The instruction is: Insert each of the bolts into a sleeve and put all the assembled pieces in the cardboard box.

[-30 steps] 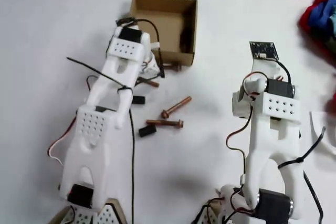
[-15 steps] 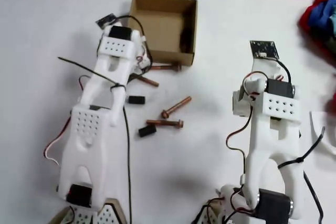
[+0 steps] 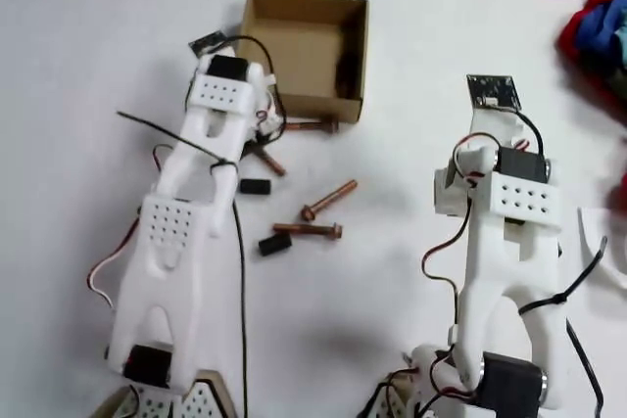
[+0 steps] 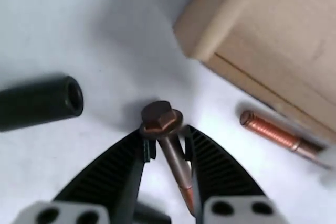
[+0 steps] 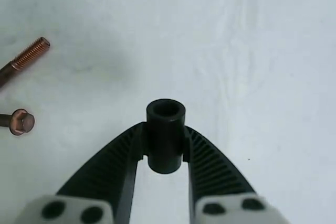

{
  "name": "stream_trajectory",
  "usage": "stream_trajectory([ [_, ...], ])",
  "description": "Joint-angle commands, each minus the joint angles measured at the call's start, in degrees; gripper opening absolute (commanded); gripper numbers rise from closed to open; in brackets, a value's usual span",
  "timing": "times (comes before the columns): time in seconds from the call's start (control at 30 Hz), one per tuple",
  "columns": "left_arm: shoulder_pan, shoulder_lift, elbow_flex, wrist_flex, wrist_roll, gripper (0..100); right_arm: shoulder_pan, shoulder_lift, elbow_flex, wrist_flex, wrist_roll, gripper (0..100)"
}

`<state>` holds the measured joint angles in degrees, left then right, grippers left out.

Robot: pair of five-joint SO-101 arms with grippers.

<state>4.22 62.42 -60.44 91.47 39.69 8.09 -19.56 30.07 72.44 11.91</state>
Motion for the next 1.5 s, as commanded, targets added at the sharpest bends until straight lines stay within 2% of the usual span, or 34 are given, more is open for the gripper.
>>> stream_trajectory([
  [0.0,-1.0,-0.6,-5.4,6.2,-11.3,8,0.7,-2.8,-0.5,-0.3,0.2,2.1],
  [0.07,-2.1,-0.6,-9.4,10.3,-26.0,4,0.7,-2.6,-0.5,-0.4,0.2,2.1],
  [0.17,-4.2,-0.6,-13.2,10.8,-53.5,3,0.4,-2.5,-0.5,-0.5,-0.2,2.1],
  [0.23,-4.4,-0.7,-14.8,10.8,-63.1,3,0.3,-2.5,-0.5,-0.5,-0.2,2.1],
  [0.27,-4.8,-0.7,-15.2,10.9,-64.0,3,0.3,-2.5,-0.4,-0.6,-0.2,2.1],
  [0.33,-6.3,-1.0,-15.4,11.0,-63.4,3,0.3,-2.5,-0.4,-0.6,-0.2,2.1],
  [0.43,-8.4,-2.3,-13.9,11.0,-57.9,3,0.3,-2.5,-0.4,-0.4,-0.2,2.1],
  [0.6,-10.5,-3.6,-4.6,10.8,-49.7,3,0.3,-2.5,-0.4,-0.4,-0.3,2.1],
  [0.77,-9.9,-3.6,2.9,9.8,-49.2,4,0.0,-2.5,-0.4,-0.6,-0.3,2.1],
  [0.93,-10.4,-2.8,3.2,9.8,-49.1,19,-4.5,-2.5,-0.3,-0.5,-0.4,2.2],
  [1.03,-10.8,-2.0,2.9,9.4,-49.5,18,-6.6,-2.6,-0.4,-0.6,-3.3,2.2],
  [1.3,-10.7,0.8,2.9,9.2,-49.5,10,-8.2,-2.5,-0.5,-1.9,-3.4,2.2],
  [1.47,-10.5,0.9,2.9,9.8,-49.5,15,-8.1,-2.5,-0.4,-1.9,-3.4,2.2],
])
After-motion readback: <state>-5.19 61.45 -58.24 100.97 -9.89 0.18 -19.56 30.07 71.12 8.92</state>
